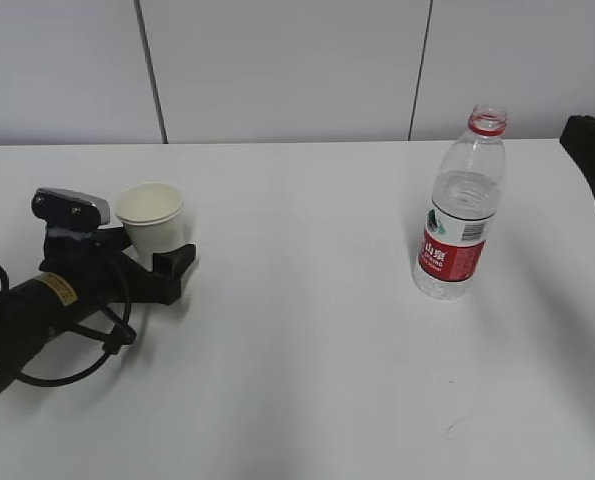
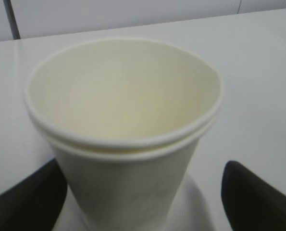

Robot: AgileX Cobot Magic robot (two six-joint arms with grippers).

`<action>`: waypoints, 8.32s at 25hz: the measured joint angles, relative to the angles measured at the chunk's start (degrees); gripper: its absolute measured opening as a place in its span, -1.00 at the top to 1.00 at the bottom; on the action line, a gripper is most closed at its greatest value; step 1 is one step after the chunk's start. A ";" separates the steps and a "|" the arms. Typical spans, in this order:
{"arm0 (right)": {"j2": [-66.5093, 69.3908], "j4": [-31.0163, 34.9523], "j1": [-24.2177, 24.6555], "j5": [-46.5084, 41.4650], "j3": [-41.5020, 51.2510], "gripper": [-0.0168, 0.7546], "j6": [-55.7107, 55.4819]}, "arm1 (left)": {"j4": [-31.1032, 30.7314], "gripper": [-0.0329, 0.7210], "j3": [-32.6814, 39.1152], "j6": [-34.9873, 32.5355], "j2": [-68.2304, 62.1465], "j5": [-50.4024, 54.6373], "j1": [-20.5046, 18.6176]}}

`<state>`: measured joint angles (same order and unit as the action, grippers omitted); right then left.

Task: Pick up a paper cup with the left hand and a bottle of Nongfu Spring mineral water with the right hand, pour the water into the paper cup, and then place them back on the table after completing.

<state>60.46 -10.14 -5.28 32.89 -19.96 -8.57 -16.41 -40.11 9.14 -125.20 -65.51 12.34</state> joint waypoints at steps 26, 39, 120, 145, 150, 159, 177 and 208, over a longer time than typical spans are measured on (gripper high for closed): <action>0.00 0.00 0.00 0.12 0.00 -0.56 0.56 | 6.86 -0.11 -3.78 0.05 -2.12 -0.07 1.68; 4.53 0.00 0.00 0.24 0.00 -0.56 0.56 | -1.64 -0.07 -3.85 0.05 -2.12 -0.14 1.68; 52.26 -4.98 0.00 29.27 -16.38 -0.73 -3.52 | -5.63 -0.06 -3.85 1.53 -1.42 0.00 1.68; 55.64 -5.47 0.00 31.52 -19.21 -0.53 -3.52 | -7.60 -0.05 -3.85 1.53 -1.42 0.00 1.68; 55.64 -6.50 0.00 31.62 -19.21 -0.75 -3.52 | -7.60 -0.05 -3.85 1.53 -1.42 0.00 1.68; 55.83 -6.63 0.00 31.51 -20.44 -0.79 -3.52 | -7.90 -0.05 -3.85 1.53 -1.42 0.00 1.68; 58.19 -7.37 0.00 30.96 -24.19 -0.45 -3.52 | -8.87 -0.05 -3.85 1.53 -1.42 0.00 1.68; 47.98 -16.57 0.00 8.06 -24.58 -0.31 7.65 | -21.45 -0.05 -5.95 9.37 -1.37 0.03 8.40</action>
<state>108.44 -26.71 -5.28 40.95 -44.54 -0.91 -37.86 -46.07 18.51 -126.57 -65.48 20.74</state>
